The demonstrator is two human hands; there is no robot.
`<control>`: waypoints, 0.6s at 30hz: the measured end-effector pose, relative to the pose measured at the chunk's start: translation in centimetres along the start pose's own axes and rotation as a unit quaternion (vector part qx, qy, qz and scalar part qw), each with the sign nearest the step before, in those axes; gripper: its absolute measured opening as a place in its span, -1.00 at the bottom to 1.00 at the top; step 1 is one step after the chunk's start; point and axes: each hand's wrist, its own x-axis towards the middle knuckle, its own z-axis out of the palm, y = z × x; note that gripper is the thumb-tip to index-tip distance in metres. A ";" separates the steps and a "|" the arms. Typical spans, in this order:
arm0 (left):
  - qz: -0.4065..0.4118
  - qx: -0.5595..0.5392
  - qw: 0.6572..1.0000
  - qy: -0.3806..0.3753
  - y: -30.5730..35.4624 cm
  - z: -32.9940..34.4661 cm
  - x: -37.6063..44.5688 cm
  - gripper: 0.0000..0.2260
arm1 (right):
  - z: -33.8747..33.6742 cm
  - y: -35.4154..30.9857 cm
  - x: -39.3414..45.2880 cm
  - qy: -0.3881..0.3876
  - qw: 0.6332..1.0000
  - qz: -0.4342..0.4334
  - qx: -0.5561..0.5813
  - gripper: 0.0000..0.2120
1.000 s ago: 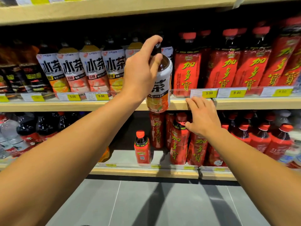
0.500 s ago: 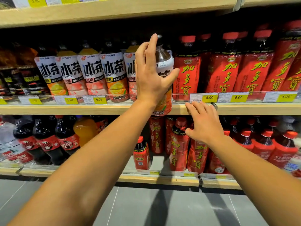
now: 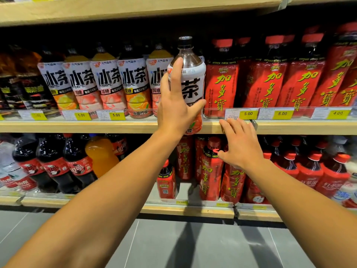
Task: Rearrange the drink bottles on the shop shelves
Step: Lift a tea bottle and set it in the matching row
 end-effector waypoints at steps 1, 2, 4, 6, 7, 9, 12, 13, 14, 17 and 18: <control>-0.005 -0.010 1.000 0.000 0.1 -0.3 0.4 -0.09 | -0.1 -0.1 0.0 -0.003 1.000 0.002 0.000 -0.10; -0.007 -0.024 1.000 0.002 0.2 -0.5 0.7 -0.10 | -0.2 -0.1 0.0 -0.005 1.000 0.004 0.002 -0.09; 0.007 -0.054 0.998 0.020 0.4 -0.7 1.2 -0.11 | -0.4 -0.2 0.0 -0.006 1.000 0.005 0.004 -0.10; 0.027 -0.086 0.995 0.051 0.9 -0.7 1.8 -0.11 | -0.5 -0.1 0.0 -0.004 1.000 0.002 0.002 -0.11; 0.035 -0.101 0.992 0.065 1.2 -0.6 2.2 -0.11 | -0.6 -0.1 0.0 -0.003 1.000 0.000 0.003 -0.11; 0.053 -0.121 0.987 0.087 1.7 -0.3 3.2 -0.14 | -0.5 -0.1 0.0 0.000 1.000 -0.004 0.004 -0.12; 0.085 -0.127 0.984 0.091 1.7 0.5 4.4 -0.17 | -0.4 0.0 0.1 0.002 1.000 -0.005 0.000 -0.12; 0.094 -0.123 0.984 0.087 1.6 0.8 4.7 -0.17 | -0.4 0.0 0.0 0.007 1.000 -0.007 0.001 -0.12; 0.103 -0.115 0.985 0.083 1.4 1.2 4.7 -0.17 | -0.4 0.1 0.0 0.011 1.000 -0.010 0.003 -0.13; 0.113 -0.081 0.987 0.075 0.9 2.2 4.8 -0.15 | -0.3 0.2 -0.1 0.022 1.000 -0.020 -0.003 -0.12; 0.110 -0.075 0.988 0.074 0.6 2.5 4.9 -0.15 | -0.2 0.2 -0.1 0.024 0.999 -0.022 -0.003 -0.11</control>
